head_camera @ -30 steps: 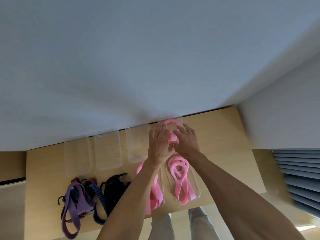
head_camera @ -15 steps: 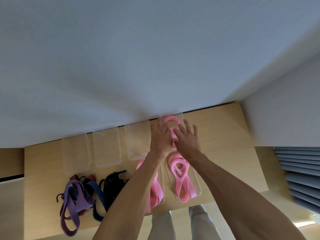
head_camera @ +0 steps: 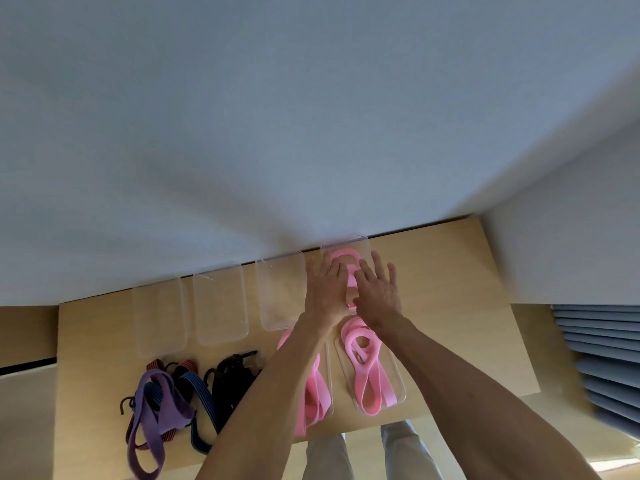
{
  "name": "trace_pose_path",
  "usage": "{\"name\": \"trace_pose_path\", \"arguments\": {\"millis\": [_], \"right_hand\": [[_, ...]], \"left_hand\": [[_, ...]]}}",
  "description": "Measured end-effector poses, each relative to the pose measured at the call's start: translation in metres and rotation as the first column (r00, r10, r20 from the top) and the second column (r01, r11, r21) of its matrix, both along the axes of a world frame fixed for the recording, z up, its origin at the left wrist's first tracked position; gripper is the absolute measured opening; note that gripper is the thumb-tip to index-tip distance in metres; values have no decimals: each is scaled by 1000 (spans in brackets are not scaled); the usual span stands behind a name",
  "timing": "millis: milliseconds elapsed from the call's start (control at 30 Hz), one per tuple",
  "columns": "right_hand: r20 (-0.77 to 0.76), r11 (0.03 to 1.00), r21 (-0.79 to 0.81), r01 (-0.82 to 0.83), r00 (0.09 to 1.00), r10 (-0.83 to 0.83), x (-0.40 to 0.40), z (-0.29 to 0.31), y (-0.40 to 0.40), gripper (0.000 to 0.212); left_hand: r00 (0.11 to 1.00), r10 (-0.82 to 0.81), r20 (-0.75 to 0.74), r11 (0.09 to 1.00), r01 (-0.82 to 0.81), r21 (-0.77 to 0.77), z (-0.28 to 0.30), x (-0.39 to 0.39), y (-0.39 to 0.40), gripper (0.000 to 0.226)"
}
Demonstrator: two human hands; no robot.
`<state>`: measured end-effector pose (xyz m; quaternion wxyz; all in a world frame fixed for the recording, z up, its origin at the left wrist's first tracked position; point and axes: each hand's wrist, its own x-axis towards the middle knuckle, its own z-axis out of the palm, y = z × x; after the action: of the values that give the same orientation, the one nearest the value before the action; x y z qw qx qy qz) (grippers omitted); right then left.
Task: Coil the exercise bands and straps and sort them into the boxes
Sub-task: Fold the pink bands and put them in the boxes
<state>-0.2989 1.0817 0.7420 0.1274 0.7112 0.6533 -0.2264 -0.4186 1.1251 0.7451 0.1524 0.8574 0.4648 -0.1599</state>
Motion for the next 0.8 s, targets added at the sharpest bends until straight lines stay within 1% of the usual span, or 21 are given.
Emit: {"name": "trace_pose_path", "arguments": {"millis": [67,100,167,200,233,333,367,400,467,533,567,633,667,733,800], "right_hand": [[-20,1000,21,15,1000,-15,-2,0,0,65],[-54,998,59,37,998,-34,-2,2,-2,59],[-130,978,173,115,987,-93,-2,6,-6,47],[-152,969,197,149,981,-120,-2,9,-7,46],[-155,971,173,164,978,-137,-3,11,-8,49],[-121,989,27,146,983,-142,-7,10,-11,58],[-123,988,19,151,981,-148,-9,10,-10,58],[-136,984,45,170,977,-163,-10,11,-10,55],[-165,964,147,220,967,-196,-10,17,-10,51],[-211,935,213,285,947,-241,-10,28,-11,52],[-245,921,215,323,931,-270,-9,34,-14,52],[-304,901,171,398,892,-336,-5,44,-24,49],[-318,896,145,420,877,-360,-4,49,-32,47],[-309,895,88,437,866,-392,-3,57,-54,43],[-287,893,9,450,857,-428,0,58,-77,40]], "left_hand": [[999,9,33,999,-8,-33,3,1,2,75],[997,24,73,999,-22,-37,4,0,1,73],[978,80,192,996,-87,28,6,-3,-1,60],[968,109,228,990,-126,63,7,-5,-3,57],[967,127,221,986,-148,80,9,-5,-5,58],[990,110,89,993,-113,24,3,-5,-15,56],[989,118,90,993,-120,9,2,-6,-18,56],[984,130,123,991,-132,7,3,-6,-19,55],[951,137,277,985,-160,62,10,-6,-21,50],[874,167,455,961,-247,122,22,-9,-26,47],[840,211,501,947,-302,109,28,-12,-29,45],[811,303,501,928,-371,38,38,-19,-39,36],[816,331,473,924,-382,11,41,-23,-48,32],[854,327,406,941,-335,-52,46,-28,-70,28],[899,279,337,960,-258,-106,43,-28,-95,26]]}}
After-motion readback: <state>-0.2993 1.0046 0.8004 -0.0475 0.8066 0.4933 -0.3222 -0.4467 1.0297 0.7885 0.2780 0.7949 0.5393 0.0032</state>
